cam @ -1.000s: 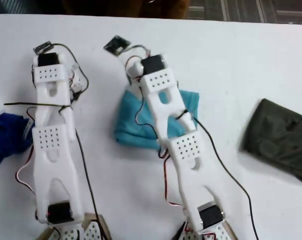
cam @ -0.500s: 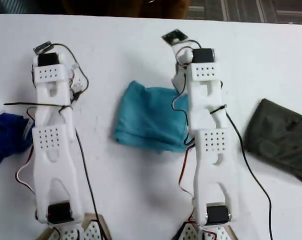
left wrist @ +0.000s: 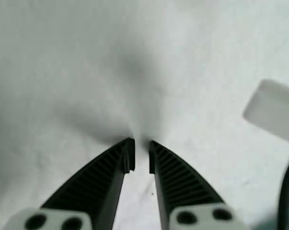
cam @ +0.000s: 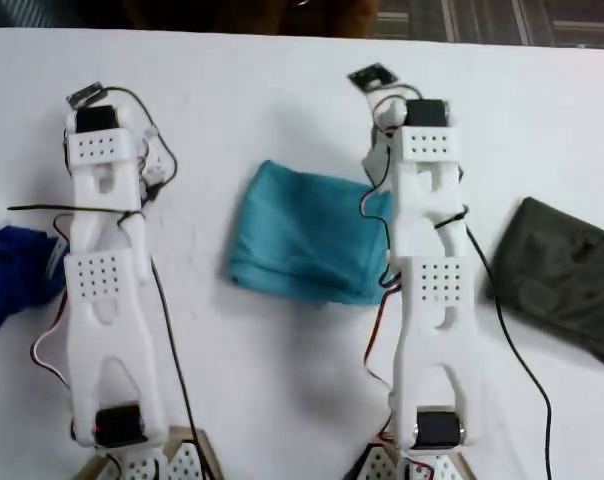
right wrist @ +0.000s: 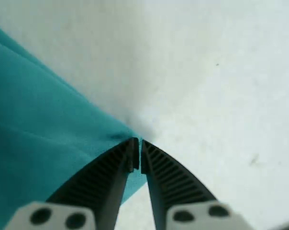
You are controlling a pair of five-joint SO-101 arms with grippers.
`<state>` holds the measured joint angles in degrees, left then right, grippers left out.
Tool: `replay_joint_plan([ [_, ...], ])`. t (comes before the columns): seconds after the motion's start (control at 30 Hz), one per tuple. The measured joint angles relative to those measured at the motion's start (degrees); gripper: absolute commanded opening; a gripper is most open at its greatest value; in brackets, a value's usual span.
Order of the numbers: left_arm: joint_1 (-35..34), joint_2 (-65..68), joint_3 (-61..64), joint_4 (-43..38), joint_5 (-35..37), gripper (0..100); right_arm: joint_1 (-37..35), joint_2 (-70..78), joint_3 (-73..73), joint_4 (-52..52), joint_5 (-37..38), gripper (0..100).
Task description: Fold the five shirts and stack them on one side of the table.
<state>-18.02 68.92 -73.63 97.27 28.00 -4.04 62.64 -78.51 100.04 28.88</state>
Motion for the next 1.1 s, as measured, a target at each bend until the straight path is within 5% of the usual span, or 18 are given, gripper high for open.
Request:
replay_joint_plan([
  [0.17, 0.0, 0.0, 0.0, -0.2, 0.0, 7, -5.2, -9.9, 4.2, 0.2, 0.0, 1.9],
  [0.47, 0.0, 0.0, 0.0, -0.6, 0.0, 7, -25.2, -25.1, 31.2, 0.2, 0.0, 2.4],
  [0.73, -4.2, 0.3, -0.9, -2.3, 4.2, 7, -33.1, -28.3, 49.1, 0.2, 2.8, 2.6],
  [1.1, -14.4, 0.4, -0.9, -5.1, 7.5, 7, -36.5, -28.3, 48.5, 0.2, 3.3, 17.6],
])
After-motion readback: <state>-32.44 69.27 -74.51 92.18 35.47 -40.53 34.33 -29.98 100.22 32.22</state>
